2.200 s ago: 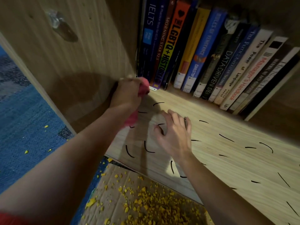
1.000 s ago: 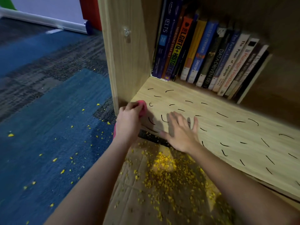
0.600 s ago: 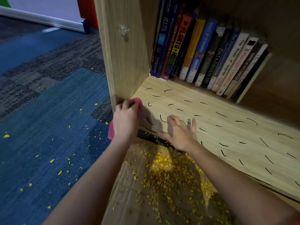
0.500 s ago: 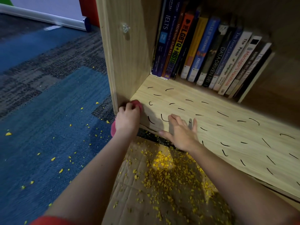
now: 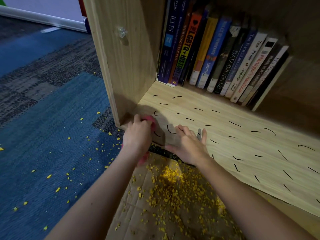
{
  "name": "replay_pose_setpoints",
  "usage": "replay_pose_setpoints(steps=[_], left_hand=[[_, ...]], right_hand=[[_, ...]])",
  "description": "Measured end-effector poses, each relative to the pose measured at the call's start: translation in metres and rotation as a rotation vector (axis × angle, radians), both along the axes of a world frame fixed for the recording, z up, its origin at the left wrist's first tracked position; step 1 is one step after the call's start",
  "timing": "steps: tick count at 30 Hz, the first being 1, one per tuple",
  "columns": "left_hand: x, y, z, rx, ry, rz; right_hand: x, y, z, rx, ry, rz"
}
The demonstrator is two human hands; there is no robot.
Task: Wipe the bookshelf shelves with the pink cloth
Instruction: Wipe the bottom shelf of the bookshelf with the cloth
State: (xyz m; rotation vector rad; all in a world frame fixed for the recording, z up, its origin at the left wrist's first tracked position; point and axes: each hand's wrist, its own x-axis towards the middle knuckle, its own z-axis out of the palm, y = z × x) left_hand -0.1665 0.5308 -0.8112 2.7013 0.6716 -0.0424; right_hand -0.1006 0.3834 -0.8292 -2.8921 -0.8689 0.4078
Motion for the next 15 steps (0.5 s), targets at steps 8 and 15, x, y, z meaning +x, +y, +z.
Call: replay_pose_setpoints(steps=[8, 15], left_hand=[[0.052, 0.029, 0.001, 0.198, 0.104, -0.057], [0.021, 0.038, -0.005, 0.033, 0.094, -0.043]], right_hand=[[-0.002, -0.002, -0.004, 0.044, 0.019, -0.015], [-0.001, -0.002, -0.004, 0.052, 0.029, -0.032]])
